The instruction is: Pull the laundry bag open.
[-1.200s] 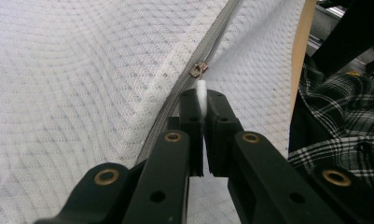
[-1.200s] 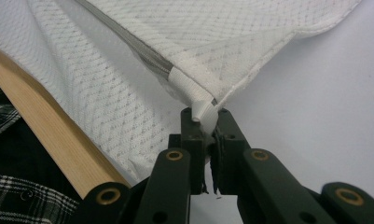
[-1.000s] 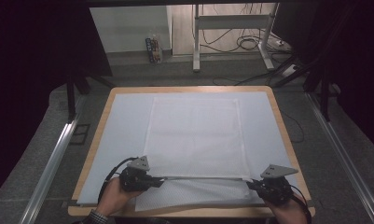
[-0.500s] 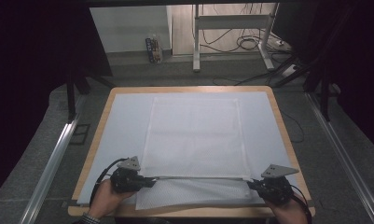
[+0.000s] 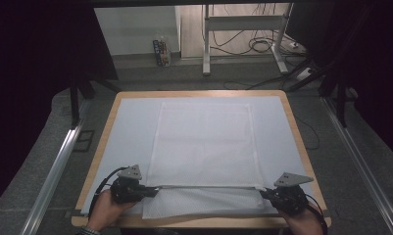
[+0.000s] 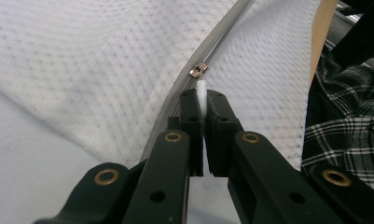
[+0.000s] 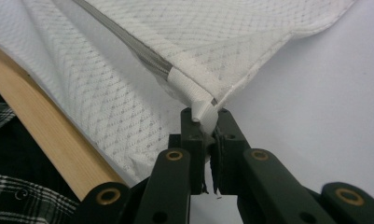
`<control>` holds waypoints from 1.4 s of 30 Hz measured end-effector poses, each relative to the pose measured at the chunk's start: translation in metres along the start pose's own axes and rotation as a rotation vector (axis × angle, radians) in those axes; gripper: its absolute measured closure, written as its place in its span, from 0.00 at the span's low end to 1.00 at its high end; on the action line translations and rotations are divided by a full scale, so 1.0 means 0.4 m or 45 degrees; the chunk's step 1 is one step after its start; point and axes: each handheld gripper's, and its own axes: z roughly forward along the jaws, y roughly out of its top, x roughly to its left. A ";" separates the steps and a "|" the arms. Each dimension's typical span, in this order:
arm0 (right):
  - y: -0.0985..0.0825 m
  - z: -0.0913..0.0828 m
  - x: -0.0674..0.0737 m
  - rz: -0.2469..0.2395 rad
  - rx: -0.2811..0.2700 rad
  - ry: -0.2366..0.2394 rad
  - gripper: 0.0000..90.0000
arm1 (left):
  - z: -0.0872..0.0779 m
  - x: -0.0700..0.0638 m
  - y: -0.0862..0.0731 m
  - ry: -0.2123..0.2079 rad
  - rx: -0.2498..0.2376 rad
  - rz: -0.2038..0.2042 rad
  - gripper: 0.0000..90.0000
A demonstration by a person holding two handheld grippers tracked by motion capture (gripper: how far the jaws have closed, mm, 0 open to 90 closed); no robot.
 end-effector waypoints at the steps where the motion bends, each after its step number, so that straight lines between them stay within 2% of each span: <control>1: 0.000 0.000 0.000 0.000 0.000 0.000 0.93 | -0.001 0.001 -0.001 0.001 -0.008 -0.004 0.97; 3: 0.001 0.000 0.001 -0.005 0.003 -0.002 0.93 | -0.005 0.003 -0.003 0.008 0.001 0.001 0.97; 5: 0.001 0.000 0.001 -0.001 0.005 -0.003 0.93 | -0.011 0.004 -0.011 0.017 -0.014 -0.022 0.97; 14: 0.001 0.003 0.003 -0.016 0.014 -0.024 0.93 | -0.036 0.017 -0.032 0.043 -0.033 -0.055 0.97; 21: 0.001 0.003 0.002 -0.007 0.014 -0.024 0.93 | -0.042 0.019 -0.038 0.050 -0.031 -0.056 0.97; 30: -0.001 0.000 -0.006 0.011 0.019 -0.038 0.93 | -0.069 0.036 -0.064 0.091 -0.046 -0.104 0.97; 34: 0.000 0.002 -0.005 0.010 0.022 -0.033 0.93 | -0.073 0.040 -0.069 0.093 -0.050 -0.114 0.97; 38: 0.000 0.003 -0.005 0.007 0.027 -0.034 0.93 | -0.068 0.040 -0.067 0.108 -0.033 -0.115 0.97; 41: 0.000 0.004 -0.006 0.014 0.035 -0.032 0.93 | -0.067 0.041 -0.066 0.157 -0.004 -0.116 0.97; 42: 0.000 0.004 -0.006 0.014 0.035 -0.032 0.93 | -0.067 0.041 -0.066 0.157 -0.004 -0.116 0.97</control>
